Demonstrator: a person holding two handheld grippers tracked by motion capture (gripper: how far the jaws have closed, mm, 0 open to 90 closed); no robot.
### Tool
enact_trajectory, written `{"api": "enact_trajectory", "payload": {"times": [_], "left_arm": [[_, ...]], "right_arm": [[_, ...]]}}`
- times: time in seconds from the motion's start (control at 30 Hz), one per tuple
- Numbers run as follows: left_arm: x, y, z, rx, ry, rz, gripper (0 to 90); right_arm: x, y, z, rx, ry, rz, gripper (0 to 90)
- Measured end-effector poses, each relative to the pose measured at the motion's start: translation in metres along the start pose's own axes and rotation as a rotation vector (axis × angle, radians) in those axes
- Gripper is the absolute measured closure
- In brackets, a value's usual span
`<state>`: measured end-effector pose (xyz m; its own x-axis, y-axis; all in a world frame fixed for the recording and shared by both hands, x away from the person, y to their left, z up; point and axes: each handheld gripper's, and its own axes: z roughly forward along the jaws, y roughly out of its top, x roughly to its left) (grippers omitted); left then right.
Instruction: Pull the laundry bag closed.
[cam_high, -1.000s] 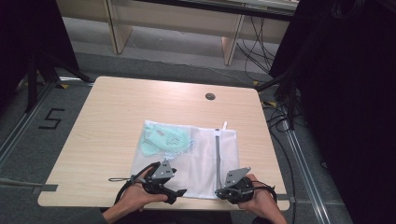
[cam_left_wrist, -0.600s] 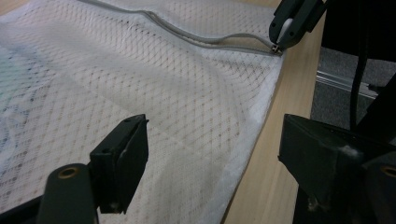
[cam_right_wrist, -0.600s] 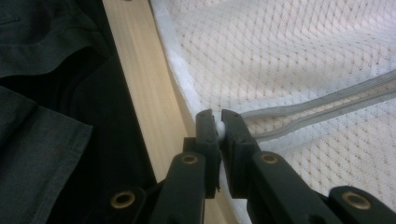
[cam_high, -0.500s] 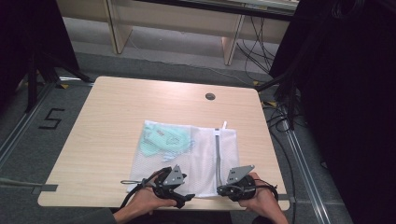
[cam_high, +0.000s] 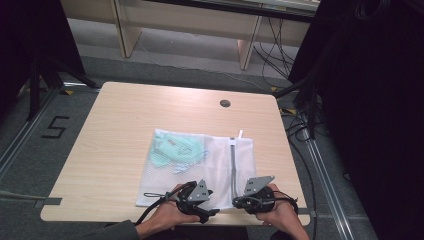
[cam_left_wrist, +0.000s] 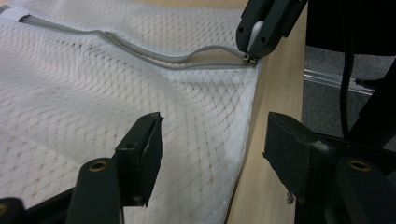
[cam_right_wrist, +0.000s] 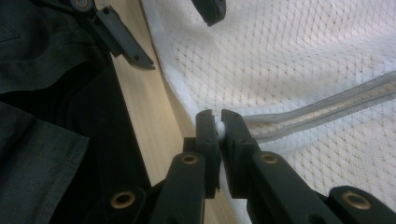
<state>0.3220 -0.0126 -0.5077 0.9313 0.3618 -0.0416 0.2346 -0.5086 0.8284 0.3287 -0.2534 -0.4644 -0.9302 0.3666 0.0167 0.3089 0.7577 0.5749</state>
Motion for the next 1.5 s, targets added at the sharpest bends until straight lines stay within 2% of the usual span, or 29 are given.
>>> {"api": "enact_trajectory", "payload": {"times": [0.03,0.1,0.13,0.17,0.2,0.23,0.27,0.3,0.33,0.37,0.43,0.57,0.6,0.63,0.67,0.7,0.73,0.8,0.83,0.9,0.93,0.97,1.1,1.13,1.17,1.3,1.4,1.43,1.5], "left_arm": [[0.0,0.0,0.002,-0.008,-0.008,0.006,38.6],[-0.001,0.001,0.004,0.004,-0.002,0.019,39.6],[-0.003,0.001,0.005,0.0,-0.009,0.015,40.9],[-0.003,0.001,0.007,0.001,-0.008,0.026,42.2],[-0.004,0.002,0.008,0.005,-0.01,0.034,42.9],[-0.004,0.002,0.01,0.009,-0.02,0.033,43.5],[-0.005,0.003,0.012,0.015,-0.025,0.032,44.1],[-0.006,0.003,0.014,0.01,-0.026,0.028,44.4],[-0.006,0.004,0.015,0.012,-0.032,0.029,44.6],[-0.008,0.004,0.016,0.009,-0.032,0.028,45.6],[-0.009,0.005,0.018,0.011,-0.031,0.037,47.6],[-0.009,0.005,0.023,0.001,-0.022,0.044,53.5],[-0.01,0.006,0.024,-0.006,-0.02,0.048,55.5],[-0.01,0.006,0.026,-0.017,-0.022,0.056,57.2],[-0.01,0.007,0.025,-0.002,-0.012,0.078,60.2],[-0.011,0.007,0.027,-0.008,-0.017,0.076,60.2],[-0.011,0.008,0.028,-0.001,-0.02,0.093,61.2],[-0.011,0.008,0.029,0.012,-0.024,0.107,63.5],[-0.013,0.007,0.03,-0.004,-0.023,0.102,64.3],[-0.013,0.007,0.032,-0.004,-0.024,0.111,67.4],[-0.012,0.007,0.032,0.002,-0.014,0.128,68.9],[-0.013,0.007,0.033,-0.001,-0.018,0.126,70.2],[-0.015,0.01,0.035,0.008,-0.03,0.172,75.6],[-0.015,0.01,0.035,0.015,-0.03,0.163,77.3],[-0.016,0.01,0.036,0.004,-0.028,0.167,78.5],[-0.016,0.01,0.037,0.02,-0.037,0.192,85.6],[-0.017,0.01,0.037,0.018,-0.026,0.2,87.4],[-0.017,0.01,0.037,0.01,-0.024,0.204,87.8],[-0.017,0.01,0.037,0.016,-0.024,0.226,88.2]], "right_arm": [[0.001,0.0,0.001,-0.01,-0.013,0.012,86.6],[0.001,0.001,0.0,-0.003,-0.005,0.018,86.6],[0.0,0.002,0.002,-0.02,-0.007,-0.009,86.6],[0.001,0.002,0.001,-0.02,-0.009,0.004,86.6],[0.003,0.002,0.0,-0.012,-0.014,0.043,86.6],[0.001,0.002,0.0,-0.015,-0.02,0.018,86.6],[0.003,0.002,0.0,-0.013,-0.009,0.042,86.6],[0.001,0.002,0.001,-0.016,-0.015,0.02,86.6],[0.003,0.001,0.001,-0.012,-0.009,0.043,86.6],[0.003,0.002,0.0,-0.011,-0.012,0.043,86.6],[0.0,0.003,0.001,-0.027,-0.012,-0.01,86.6],[0.0,0.003,-0.001,-0.022,-0.011,0.003,86.6],[0.002,0.003,-0.001,-0.019,-0.014,0.022,86.6],[0.002,0.003,-0.001,-0.024,-0.024,0.02,86.6],[0.002,0.003,-0.001,-0.026,-0.024,0.022,86.6],[0.002,0.003,-0.001,-0.026,-0.024,0.022,86.6],[0.003,0.003,-0.001,-0.021,-0.017,0.044,86.6],[0.003,0.003,-0.001,-0.024,-0.014,0.037,86.6],[0.002,0.003,-0.001,-0.026,-0.013,0.03,86.6],[0.001,0.003,-0.002,-0.01,-0.006,0.024,86.5],[0.002,0.003,-0.001,-0.015,-0.005,0.029,86.6],[0.002,0.003,-0.001,-0.014,-0.004,0.032,86.6],[0.001,0.004,0.0,-0.025,-0.019,0.001,86.6],[0.0,0.004,0.0,-0.029,-0.012,0.004,86.6],[0.0,0.004,0.0,-0.026,-0.009,0.005,86.6],[0.0,0.004,0.001,-0.028,-0.01,0.001,86.6],[0.0,0.004,0.001,-0.022,-0.01,0.001,86.6],[0.0,0.003,0.0,-0.012,-0.002,0.018,86.6],[-0.001,0.003,0.0,-0.019,-0.003,0.006,86.6]]}}
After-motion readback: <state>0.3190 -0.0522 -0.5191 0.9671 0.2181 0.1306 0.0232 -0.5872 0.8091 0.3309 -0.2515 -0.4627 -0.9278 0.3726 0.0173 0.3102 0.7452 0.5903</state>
